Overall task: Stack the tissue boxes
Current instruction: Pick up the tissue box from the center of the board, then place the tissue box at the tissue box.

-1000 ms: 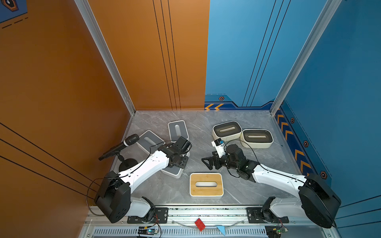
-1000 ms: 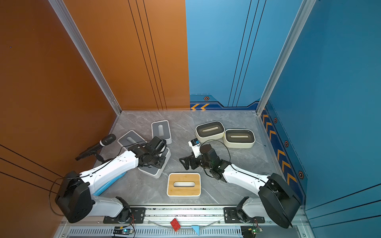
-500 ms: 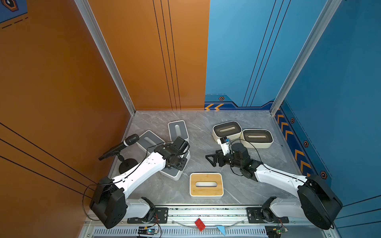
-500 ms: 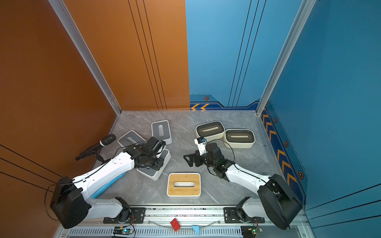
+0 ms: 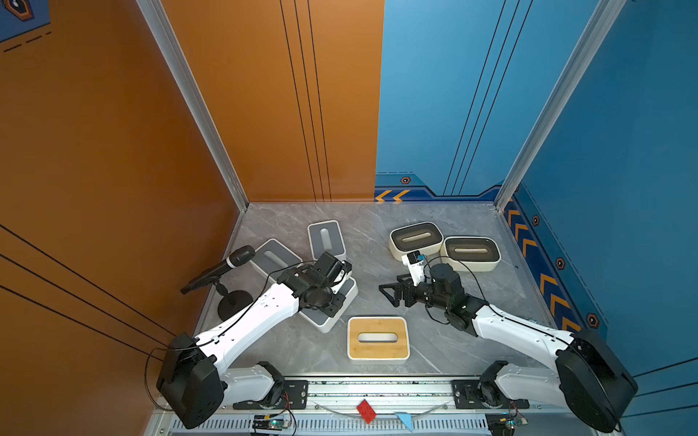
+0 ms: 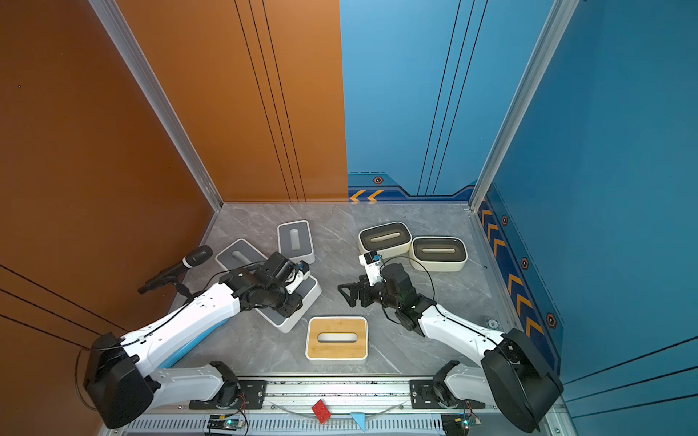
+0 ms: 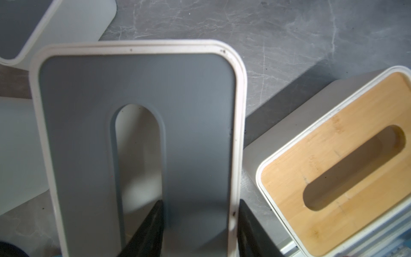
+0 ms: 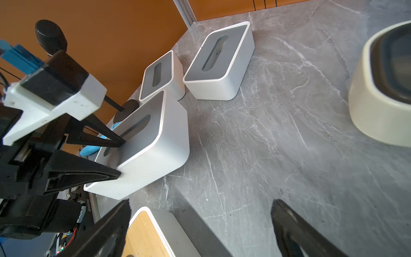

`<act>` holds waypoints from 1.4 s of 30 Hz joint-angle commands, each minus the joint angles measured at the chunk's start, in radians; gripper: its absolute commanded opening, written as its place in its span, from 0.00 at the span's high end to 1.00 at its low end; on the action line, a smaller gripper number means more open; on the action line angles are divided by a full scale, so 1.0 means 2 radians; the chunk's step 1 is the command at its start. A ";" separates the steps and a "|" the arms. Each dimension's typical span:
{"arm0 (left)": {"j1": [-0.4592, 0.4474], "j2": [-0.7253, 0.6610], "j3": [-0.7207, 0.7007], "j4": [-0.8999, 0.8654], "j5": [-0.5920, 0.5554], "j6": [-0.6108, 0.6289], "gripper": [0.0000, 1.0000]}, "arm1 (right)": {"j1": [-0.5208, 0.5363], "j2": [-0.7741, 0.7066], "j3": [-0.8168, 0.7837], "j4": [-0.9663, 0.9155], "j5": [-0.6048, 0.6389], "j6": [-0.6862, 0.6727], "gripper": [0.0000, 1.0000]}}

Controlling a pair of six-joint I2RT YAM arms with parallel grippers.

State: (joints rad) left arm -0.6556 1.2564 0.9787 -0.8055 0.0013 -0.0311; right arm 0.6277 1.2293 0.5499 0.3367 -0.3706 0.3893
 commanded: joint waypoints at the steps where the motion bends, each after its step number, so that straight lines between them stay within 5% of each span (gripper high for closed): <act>1: -0.013 -0.013 0.013 -0.004 0.009 0.011 0.59 | -0.004 -0.025 -0.009 -0.009 -0.004 -0.019 0.00; 14: -0.093 -0.047 0.069 -0.031 -0.010 -0.022 0.59 | -0.047 -0.101 -0.074 0.035 0.035 -0.010 0.00; 26: -0.216 -0.055 0.090 -0.062 -0.075 -0.053 0.60 | -0.095 0.010 -0.103 0.164 -0.008 0.034 0.00; 42: -0.237 0.024 0.134 -0.061 -0.022 0.036 0.60 | -0.134 -0.177 -0.127 -0.054 -0.009 0.068 0.00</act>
State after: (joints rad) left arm -1.1130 1.2942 1.1984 -0.9363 -0.0666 -0.0055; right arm 0.3813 0.9108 0.3260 0.3450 -0.3748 0.4870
